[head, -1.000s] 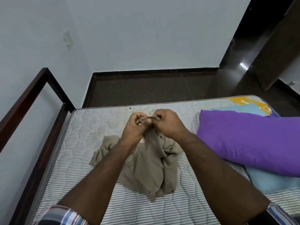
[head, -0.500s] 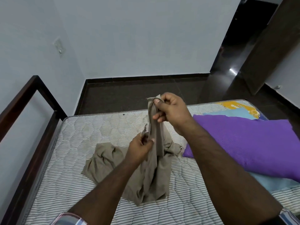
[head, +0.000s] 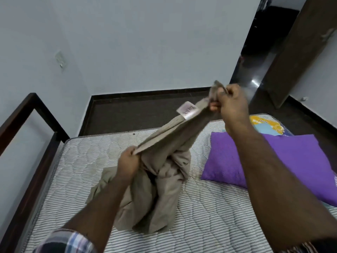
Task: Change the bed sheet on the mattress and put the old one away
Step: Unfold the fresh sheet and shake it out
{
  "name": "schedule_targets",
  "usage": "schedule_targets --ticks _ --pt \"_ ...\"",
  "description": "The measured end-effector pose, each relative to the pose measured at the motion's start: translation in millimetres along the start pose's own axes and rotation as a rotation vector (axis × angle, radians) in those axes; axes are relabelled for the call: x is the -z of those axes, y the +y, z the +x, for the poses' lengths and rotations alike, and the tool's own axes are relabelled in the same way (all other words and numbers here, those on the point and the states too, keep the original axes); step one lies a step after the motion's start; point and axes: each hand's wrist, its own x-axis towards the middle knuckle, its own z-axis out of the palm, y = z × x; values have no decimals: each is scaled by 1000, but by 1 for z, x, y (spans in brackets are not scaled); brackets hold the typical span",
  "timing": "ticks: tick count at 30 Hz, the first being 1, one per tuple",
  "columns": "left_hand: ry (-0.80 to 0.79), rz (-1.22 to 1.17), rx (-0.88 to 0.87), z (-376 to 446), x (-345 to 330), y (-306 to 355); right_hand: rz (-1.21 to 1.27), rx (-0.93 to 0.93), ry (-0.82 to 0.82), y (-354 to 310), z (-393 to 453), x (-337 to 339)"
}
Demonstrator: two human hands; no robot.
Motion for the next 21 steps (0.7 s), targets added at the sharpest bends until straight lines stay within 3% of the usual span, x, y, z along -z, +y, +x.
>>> schedule_targets --ticks 2,5,8,10,12,15,18,21 --pt "63 30 -132 15 18 38 -319 31 -31 20 -3 8" --pt "6 48 -395 19 19 111 -416 27 -410 29 -31 -16" --pt "-119 136 -494 16 10 150 -598 97 -731 36 -54 -53" --pt "-147 152 -505 17 16 146 -834 213 -651 32 -51 -61" --pt "-219 122 -455 15 25 120 -785 218 -490 21 -44 -59" --pt "-386 69 -286 3 29 71 -705 228 -457 0 -36 -60" --pt "-320 60 -275 1 32 43 -721 289 -414 -13 -34 -66" --pt "-257 259 -225 0 50 22 -567 245 -229 -15 -14 -57"
